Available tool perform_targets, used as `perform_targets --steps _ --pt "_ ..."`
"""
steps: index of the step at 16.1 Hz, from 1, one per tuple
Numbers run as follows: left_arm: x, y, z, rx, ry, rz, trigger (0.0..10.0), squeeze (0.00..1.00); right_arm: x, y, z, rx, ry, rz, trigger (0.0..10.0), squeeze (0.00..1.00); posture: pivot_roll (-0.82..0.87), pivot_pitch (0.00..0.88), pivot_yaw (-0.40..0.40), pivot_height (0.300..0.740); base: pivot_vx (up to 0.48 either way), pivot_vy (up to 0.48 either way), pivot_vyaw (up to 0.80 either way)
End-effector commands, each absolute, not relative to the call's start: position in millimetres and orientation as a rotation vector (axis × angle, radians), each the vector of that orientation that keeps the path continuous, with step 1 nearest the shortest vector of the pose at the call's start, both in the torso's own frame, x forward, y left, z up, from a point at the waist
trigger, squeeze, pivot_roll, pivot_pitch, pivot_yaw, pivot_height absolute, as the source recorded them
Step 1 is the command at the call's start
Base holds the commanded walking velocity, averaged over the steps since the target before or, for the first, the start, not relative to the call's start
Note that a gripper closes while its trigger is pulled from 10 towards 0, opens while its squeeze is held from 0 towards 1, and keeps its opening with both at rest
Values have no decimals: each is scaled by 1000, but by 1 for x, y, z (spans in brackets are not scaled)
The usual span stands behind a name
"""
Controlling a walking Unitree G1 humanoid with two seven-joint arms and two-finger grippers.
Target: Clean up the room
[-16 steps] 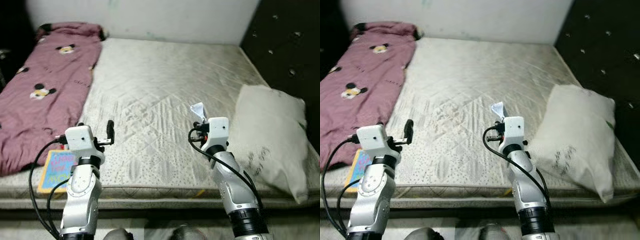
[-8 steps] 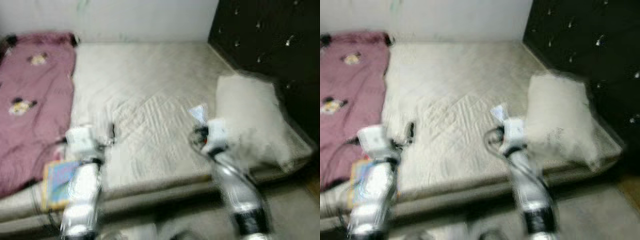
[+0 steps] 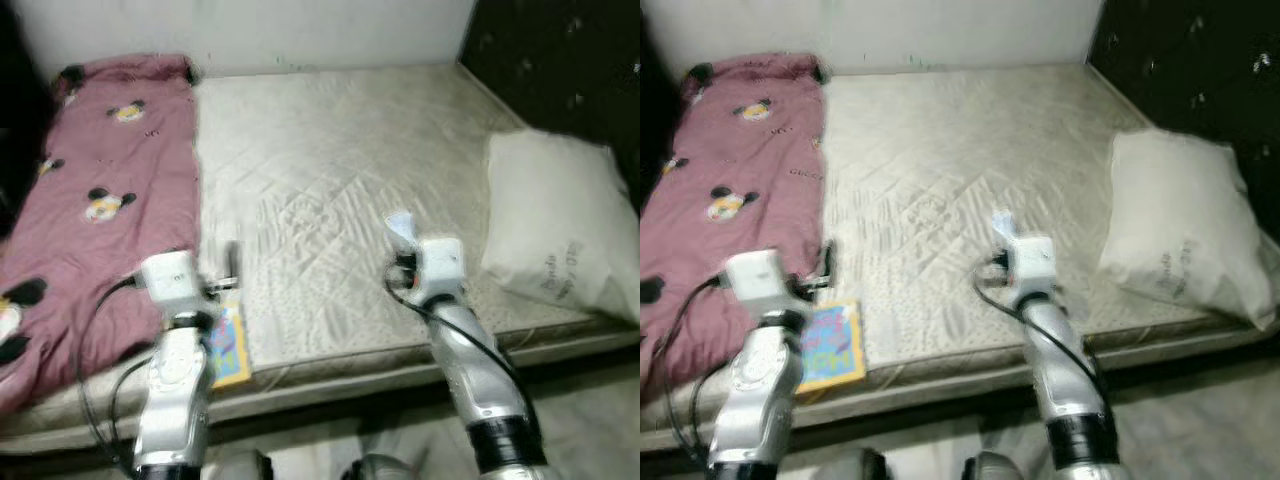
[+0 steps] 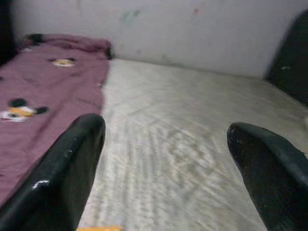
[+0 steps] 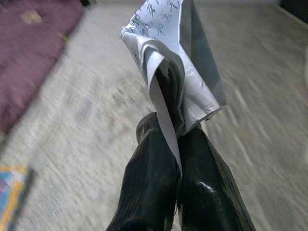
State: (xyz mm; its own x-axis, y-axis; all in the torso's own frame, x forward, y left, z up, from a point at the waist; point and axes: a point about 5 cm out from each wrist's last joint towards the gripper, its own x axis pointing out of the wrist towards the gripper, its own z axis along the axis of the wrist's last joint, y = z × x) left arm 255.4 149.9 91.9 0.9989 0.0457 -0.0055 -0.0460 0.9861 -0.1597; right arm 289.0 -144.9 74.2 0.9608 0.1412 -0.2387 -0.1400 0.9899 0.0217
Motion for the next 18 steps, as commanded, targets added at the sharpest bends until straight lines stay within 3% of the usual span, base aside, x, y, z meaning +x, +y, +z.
perform_targets --steps 1,5,18 --pt "256 157 93 -150 -2 66 10000 0 292 -139 82 12 216 156 10000 0 -41 0 -40 740 0 480 0" --pt "256 157 93 -144 -7 67 10000 0 293 -138 81 14 215 160 10000 0 -40 0 -39 740 0 120 0" --pt "257 158 93 -154 -4 77 10000 0 293 -133 88 -13 162 199 10000 0 -46 0 -36 740 0 480 0"
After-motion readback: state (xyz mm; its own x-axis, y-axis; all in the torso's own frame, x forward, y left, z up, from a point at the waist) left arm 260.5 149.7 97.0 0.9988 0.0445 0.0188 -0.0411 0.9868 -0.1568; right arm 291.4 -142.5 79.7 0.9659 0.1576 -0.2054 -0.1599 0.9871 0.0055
